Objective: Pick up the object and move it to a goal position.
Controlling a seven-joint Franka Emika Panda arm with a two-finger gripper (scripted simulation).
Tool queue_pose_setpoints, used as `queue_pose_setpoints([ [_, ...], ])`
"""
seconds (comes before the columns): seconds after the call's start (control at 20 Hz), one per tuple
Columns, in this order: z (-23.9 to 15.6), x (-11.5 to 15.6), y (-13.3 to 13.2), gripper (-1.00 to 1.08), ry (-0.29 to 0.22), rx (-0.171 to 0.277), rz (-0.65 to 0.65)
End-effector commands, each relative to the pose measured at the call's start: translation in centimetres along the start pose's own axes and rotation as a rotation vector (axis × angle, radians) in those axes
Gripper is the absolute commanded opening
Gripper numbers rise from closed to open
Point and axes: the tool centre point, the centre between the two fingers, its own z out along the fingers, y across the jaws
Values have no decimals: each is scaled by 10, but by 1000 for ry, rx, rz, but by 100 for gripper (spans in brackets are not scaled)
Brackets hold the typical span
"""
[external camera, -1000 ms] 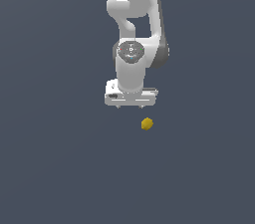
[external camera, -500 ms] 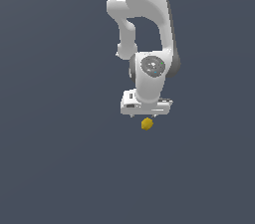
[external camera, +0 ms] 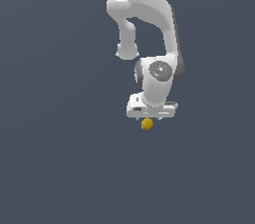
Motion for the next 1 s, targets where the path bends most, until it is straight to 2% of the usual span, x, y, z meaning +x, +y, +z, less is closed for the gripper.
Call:
queue_pose_setpoints([
  [0.0,3,0,0,100,0,0,1],
  [0.45,43,0,0,100,3,0,2],
  [0.7,50,1,-1,100,3,0,2],
  [0.75,50,1,-1,-100,3,0,2],
  [0.95,50,1,-1,-100,3,0,2],
])
